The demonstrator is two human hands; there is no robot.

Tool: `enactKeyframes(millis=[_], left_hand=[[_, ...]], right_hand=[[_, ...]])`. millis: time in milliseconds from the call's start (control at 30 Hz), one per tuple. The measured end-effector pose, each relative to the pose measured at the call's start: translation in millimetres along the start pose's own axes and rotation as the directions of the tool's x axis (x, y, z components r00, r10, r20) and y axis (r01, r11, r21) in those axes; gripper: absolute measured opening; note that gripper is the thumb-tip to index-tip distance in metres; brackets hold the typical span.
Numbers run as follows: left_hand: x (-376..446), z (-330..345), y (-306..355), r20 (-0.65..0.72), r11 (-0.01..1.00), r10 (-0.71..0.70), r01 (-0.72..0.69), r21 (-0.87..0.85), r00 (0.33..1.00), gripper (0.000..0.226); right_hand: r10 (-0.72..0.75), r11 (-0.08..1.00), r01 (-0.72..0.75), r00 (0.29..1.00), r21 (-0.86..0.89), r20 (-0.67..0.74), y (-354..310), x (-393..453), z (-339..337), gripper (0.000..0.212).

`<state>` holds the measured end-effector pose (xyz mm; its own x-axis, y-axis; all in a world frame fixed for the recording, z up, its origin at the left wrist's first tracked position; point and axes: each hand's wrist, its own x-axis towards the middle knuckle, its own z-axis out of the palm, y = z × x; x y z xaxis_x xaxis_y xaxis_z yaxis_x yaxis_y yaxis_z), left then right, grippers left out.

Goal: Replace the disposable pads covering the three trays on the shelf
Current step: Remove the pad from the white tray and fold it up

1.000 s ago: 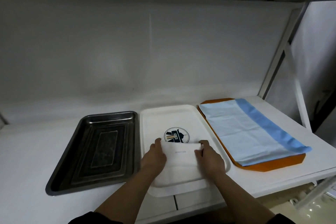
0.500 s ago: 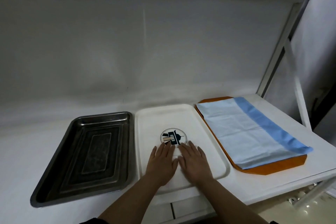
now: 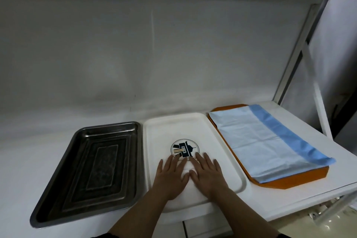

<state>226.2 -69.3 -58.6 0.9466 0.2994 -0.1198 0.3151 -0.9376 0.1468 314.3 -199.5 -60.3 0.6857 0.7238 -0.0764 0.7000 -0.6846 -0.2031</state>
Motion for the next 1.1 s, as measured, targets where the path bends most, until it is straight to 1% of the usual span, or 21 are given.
enactKeyframes(millis=[33, 67, 100, 133, 167, 200, 233, 267, 333, 400, 433, 533, 600, 700, 833, 933, 1000, 1033, 1100], left_hand=[[-1, -3, 0, 0.018, 1.000, -0.005, 0.004, 0.008, 1.000, 0.059], [-3, -6, -1, 0.017, 0.999, 0.012, -0.013, 0.031, 1.000, 0.057], [-4, -7, -1, -0.045, 0.997, 0.042, -0.039, 0.069, 0.998, 0.054], [-7, -11, 2, -0.144, 0.993, 0.077, -0.063, 0.100, 0.987, 0.051], [-11, -14, 5, -0.153, 0.991, 0.095, -0.079, 0.103, 0.984, 0.050], [-15, -16, 7, -0.166, 0.986, 0.123, -0.102, 0.130, 0.978, 0.049], [-17, -19, 7, -0.162, 0.988, 0.136, -0.121, 0.099, 0.977, 0.048], [-16, -17, 4, -0.193, 0.989, 0.133, -0.117, 0.092, 0.972, 0.048], [-19, -15, 0, -0.080, 0.996, 0.071, -0.068, 0.051, 0.994, 0.048], [-23, -17, -3, -0.019, 0.997, 0.056, -0.055, 0.062, 0.998, 0.055], [-24, -17, -3, 0.016, 0.996, 0.054, -0.055, 0.063, 0.998, 0.060], [-26, -21, -2, 0.114, 0.993, 0.062, -0.072, 0.093, 0.992, 0.073], [-26, -23, -1, 0.100, 0.991, 0.071, -0.081, 0.102, 0.993, 0.073], [-26, -24, 0, 0.029, 0.990, 0.085, -0.088, 0.106, 0.996, 0.066], [-23, -30, 3, -0.055, 0.990, 0.071, -0.064, 0.127, 0.996, 0.045], [-25, -34, 9, -0.108, 0.994, 0.054, -0.043, 0.102, 0.993, 0.041], [-29, -37, 15, -0.158, 0.994, 0.067, -0.052, 0.097, 0.985, 0.041], [-32, -38, 19, -0.184, 0.994, 0.076, -0.060, 0.094, 0.980, 0.041], [-36, -40, 26, -0.239, 0.996, 0.082, -0.069, 0.060, 0.968, 0.039]], right_hand=[[-0.013, 1.000, 0.013, 1.000, -0.003, 0.003, -2, -2, -3, 0.115], [-0.030, 0.998, 0.028, 0.999, -0.053, -0.025, -2, -4, -6, 0.099], [-0.037, 0.996, 0.031, 0.997, -0.085, -0.062, -2, -4, -6, 0.074], [-0.065, 0.991, 0.056, 0.996, -0.120, -0.068, -1, -7, -8, 0.054], [-0.092, 0.989, 0.084, 0.994, -0.120, -0.060, -1, -11, -13, 0.046], [-0.105, 0.989, 0.099, 0.993, -0.114, -0.048, 1, -13, -13, 0.045], [-0.106, 0.990, 0.102, 0.994, -0.093, -0.035, 4, -15, -14, 0.047], [-0.095, 0.993, 0.094, 0.995, -0.074, -0.014, 7, -17, -14, 0.052], [-0.128, 0.990, 0.128, 0.992, -0.057, 0.003, 10, -20, -18, 0.068], [-0.117, 0.990, 0.127, 0.983, -0.065, 0.141, 11, -24, -26, 0.068], [-0.115, 0.987, 0.132, 0.979, -0.090, 0.169, 11, -24, -29, 0.070], [-0.119, 0.981, 0.141, 0.980, -0.133, 0.158, 5, -22, -34, 0.074], [-0.127, 0.977, 0.148, 0.982, -0.152, 0.140, 1, -21, -34, 0.070], [-0.122, 0.976, 0.133, 0.990, -0.173, 0.071, -5, -25, -36, 0.056], [-0.132, 0.977, 0.114, 0.987, -0.180, -0.093, -4, -33, -43, 0.042], [-0.142, 0.989, 0.128, 0.959, -0.071, -0.247, 1, -45, -47, 0.032], [-0.132, 0.991, 0.124, 0.929, -0.048, -0.344, 8, -56, -50, 0.021], [-0.117, 0.993, 0.111, 0.910, -0.038, -0.398, 12, -62, -52, 0.017], [-0.074, 0.995, 0.094, 0.885, 0.020, -0.460, 18, -73, -58, 0.015]])
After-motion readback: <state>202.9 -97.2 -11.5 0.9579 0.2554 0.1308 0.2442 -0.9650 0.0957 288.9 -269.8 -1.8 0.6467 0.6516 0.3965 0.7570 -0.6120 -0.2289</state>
